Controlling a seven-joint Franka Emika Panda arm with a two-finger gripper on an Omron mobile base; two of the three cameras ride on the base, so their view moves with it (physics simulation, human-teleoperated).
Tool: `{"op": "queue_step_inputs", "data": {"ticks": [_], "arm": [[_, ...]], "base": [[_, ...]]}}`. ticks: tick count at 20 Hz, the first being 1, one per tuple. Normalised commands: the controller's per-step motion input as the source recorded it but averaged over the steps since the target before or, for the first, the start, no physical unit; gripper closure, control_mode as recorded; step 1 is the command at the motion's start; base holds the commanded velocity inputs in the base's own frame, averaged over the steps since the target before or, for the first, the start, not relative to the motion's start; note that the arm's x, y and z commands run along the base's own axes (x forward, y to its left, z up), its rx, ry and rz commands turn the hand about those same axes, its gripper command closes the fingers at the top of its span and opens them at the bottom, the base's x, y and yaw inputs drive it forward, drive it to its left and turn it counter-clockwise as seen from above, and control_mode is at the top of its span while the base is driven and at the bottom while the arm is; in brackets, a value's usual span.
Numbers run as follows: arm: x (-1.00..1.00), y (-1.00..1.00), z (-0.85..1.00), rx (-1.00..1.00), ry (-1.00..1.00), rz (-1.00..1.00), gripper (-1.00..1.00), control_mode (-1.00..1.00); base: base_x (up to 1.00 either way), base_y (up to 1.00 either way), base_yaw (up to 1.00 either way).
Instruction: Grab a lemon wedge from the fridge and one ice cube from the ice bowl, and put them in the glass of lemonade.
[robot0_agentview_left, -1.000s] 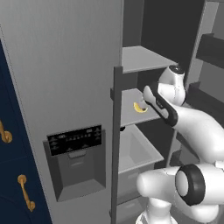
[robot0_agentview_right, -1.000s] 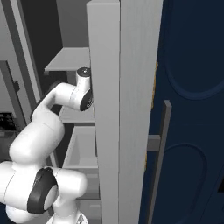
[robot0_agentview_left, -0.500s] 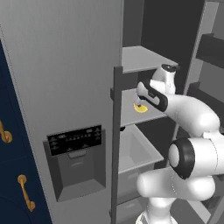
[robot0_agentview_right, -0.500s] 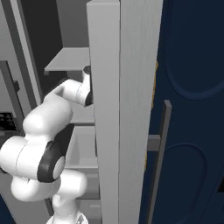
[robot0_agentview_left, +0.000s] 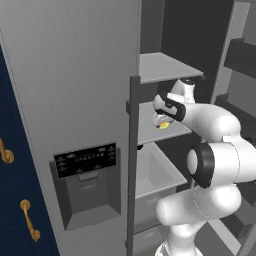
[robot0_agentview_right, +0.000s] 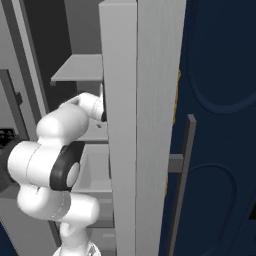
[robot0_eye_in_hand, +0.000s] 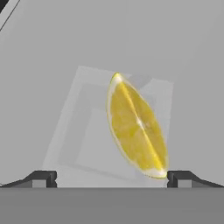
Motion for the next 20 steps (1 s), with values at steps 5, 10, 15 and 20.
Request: {"op": "queue_step_inputs", "data": {"ticks": [5, 10, 15, 20], "arm": [[0.29, 0.0, -0.05, -0.08, 0.02, 0.12, -1.0, -1.0], [0.61, 0.0, -0.04, -0.02, 0.0, 0.11, -1.0, -1.0], [0.41, 0.0, -0.05, 0.0, 0.0, 0.04, -1.0, -1.0], [-0.16, 0.0, -0.1, 0.0, 0.0, 0.0, -1.0, -1.0]], "base": [[0.0, 0.0, 0.0], [0.0, 0.0, 0.0], [0.0, 0.0, 0.0], [0.0, 0.0, 0.0]]}}
